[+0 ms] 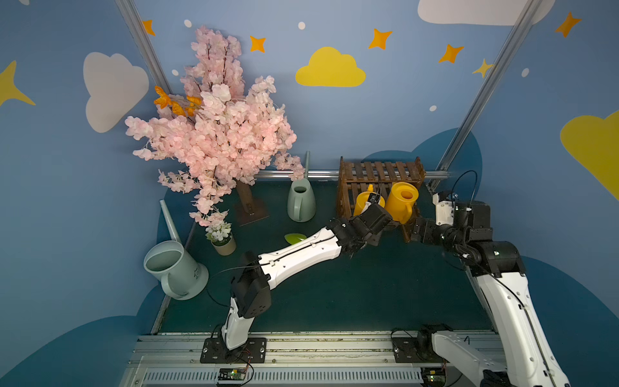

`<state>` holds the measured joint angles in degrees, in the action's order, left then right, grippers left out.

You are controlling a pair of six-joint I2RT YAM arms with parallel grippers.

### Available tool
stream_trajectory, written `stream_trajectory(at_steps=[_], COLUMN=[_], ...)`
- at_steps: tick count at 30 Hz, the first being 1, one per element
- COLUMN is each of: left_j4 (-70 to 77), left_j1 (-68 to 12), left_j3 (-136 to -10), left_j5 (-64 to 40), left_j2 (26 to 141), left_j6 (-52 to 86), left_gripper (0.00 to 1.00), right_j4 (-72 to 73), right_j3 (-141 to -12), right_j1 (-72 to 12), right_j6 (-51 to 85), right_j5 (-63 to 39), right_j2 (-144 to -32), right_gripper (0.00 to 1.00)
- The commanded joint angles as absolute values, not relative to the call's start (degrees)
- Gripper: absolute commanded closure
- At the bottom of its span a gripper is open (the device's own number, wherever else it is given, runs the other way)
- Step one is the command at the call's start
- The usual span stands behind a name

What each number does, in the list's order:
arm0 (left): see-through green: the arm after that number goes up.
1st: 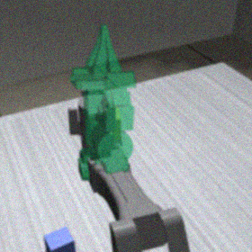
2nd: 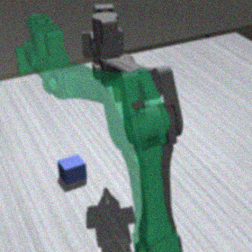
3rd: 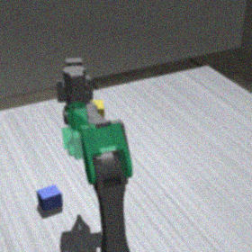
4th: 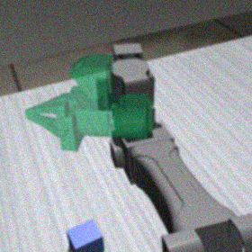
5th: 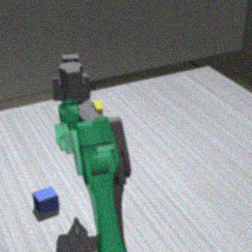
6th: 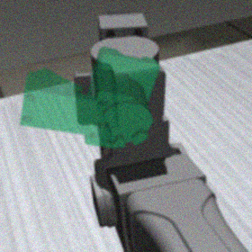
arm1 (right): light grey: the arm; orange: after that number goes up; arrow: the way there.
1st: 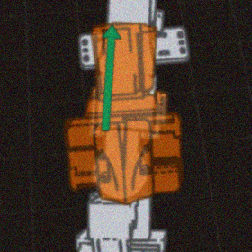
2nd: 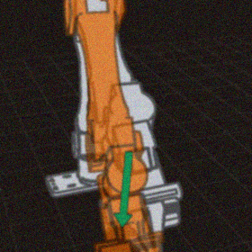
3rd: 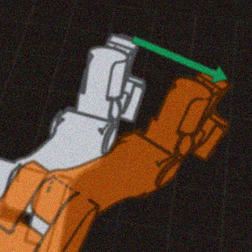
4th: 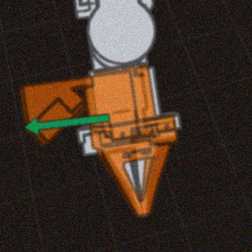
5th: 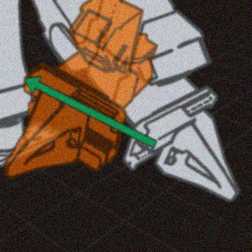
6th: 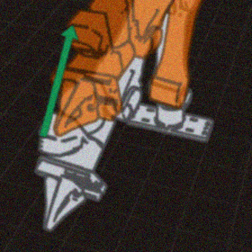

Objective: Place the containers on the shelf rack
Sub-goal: 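Place the container on the shelf.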

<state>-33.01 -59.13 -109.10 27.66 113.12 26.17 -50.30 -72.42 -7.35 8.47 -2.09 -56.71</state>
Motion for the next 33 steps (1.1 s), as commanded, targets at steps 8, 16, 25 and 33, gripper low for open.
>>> stream_trajectory(at_steps=[8, 16, 25, 33], left_j4=[-33.51, -34.89, -34.04, -33.97], left_j1=[-57.72, -56.75, -56.16, -55.65], left_j3=[-113.94, -116.87, -119.87, -123.16], left_j5=[29.04, 29.37, 31.49, 32.9], left_j2=[116.32, 119.27, 123.15, 126.82], left_j6=[27.11, 28.25, 29.19, 29.33], left_gripper=[0.98, 0.97, 0.97, 0.94], right_j4=[-50.1, -50.01, -50.01, -50.09], right_j3=[-71.66, -71.55, -71.61, -71.58], right_j1=[-7.71, -7.68, -7.73, -7.65], right_j6=[7.47, 7.47, 7.29, 7.29], right_j5=[-0.88, -0.88, -0.88, -0.62], right_j2=[-56.36, -56.38, -56.44, -56.38], right_gripper=[0.02, 0.02, 0.02, 0.02])
